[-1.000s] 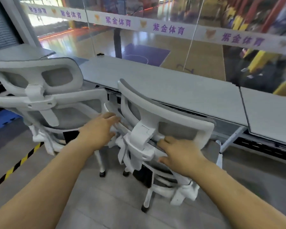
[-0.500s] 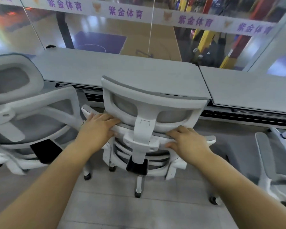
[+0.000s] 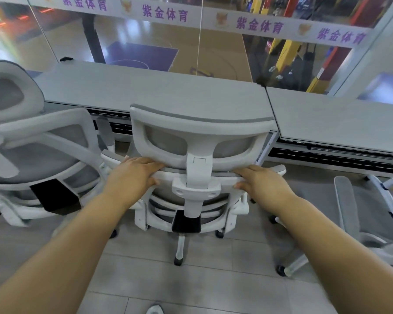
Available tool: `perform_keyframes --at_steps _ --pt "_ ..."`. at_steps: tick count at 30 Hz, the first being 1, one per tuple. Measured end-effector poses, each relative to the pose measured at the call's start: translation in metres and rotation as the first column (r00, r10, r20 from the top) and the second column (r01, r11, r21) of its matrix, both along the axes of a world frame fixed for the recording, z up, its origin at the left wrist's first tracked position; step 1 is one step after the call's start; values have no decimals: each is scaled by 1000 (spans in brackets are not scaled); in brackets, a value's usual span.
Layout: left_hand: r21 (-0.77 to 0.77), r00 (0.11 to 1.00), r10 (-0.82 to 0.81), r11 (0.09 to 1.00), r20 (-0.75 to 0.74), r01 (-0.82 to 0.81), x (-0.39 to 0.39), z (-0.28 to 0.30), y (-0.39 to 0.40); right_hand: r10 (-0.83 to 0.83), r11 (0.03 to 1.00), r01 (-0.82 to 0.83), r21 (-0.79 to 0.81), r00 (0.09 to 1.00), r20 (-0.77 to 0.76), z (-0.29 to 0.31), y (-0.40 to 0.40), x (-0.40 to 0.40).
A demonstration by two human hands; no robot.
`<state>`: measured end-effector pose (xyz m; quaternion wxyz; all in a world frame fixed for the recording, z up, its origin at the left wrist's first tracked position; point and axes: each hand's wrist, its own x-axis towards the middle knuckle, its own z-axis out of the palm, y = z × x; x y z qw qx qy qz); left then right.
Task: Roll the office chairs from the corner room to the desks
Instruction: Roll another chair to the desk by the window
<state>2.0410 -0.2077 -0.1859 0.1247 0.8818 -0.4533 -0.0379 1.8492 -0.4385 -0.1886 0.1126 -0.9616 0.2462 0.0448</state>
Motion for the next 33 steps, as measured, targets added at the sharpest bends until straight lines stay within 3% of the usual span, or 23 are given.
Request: perform_keyframes --at_steps 14,21,33 --pt "-49 999 -27 998 39 29 -64 0 -20 -31 999 29 29 997 72 -1 -25 -66" --pt "44 998 -55 998 -6 55 -92 4 -50 -97 994 90 62 989 112 -2 -45 -112" --pt "56 994 -111 992 -13 111 -131 3 -79 -149 987 138 78 976 157 3 -56 -172"
